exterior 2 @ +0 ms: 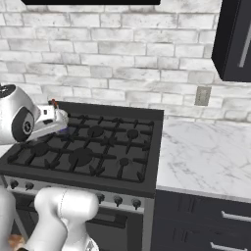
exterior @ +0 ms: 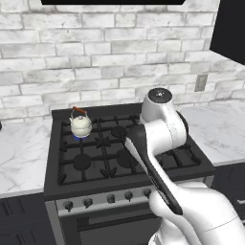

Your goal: Lower the heat of the kettle.

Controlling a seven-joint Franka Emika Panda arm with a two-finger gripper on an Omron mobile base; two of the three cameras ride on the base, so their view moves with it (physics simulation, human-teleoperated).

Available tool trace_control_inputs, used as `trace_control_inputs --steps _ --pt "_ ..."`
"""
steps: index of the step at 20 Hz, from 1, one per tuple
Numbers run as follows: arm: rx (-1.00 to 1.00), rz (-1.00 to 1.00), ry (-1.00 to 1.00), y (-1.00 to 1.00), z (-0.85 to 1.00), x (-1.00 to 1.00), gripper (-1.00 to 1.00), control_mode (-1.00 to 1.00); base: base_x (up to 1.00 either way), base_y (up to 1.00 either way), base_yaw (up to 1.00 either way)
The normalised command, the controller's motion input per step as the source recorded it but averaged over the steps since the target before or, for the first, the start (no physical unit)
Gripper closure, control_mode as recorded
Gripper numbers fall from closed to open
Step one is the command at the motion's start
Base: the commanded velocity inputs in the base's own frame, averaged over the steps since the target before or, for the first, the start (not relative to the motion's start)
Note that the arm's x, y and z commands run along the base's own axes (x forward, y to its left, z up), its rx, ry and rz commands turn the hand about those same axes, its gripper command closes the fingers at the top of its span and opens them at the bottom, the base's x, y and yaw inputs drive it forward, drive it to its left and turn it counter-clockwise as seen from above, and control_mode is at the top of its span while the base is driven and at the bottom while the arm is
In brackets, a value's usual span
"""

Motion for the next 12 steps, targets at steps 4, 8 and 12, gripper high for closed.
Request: trace_control_inputs --steps 4,8,12 --pt "-0.33 0.45 0.01 0.76 -0.44 0.0 -1.0 -1.0 0.0 0.0 0.0" --pt "-0.34 0.41 -0.01 0.57 -0.44 -0.16 -1.0 -1.0 0.0 0.0 0.0" --pt "-0.33 0.39 -0.08 0.45 -0.47 -0.45 -1.0 -1.0 0.0 0.0 0.0"
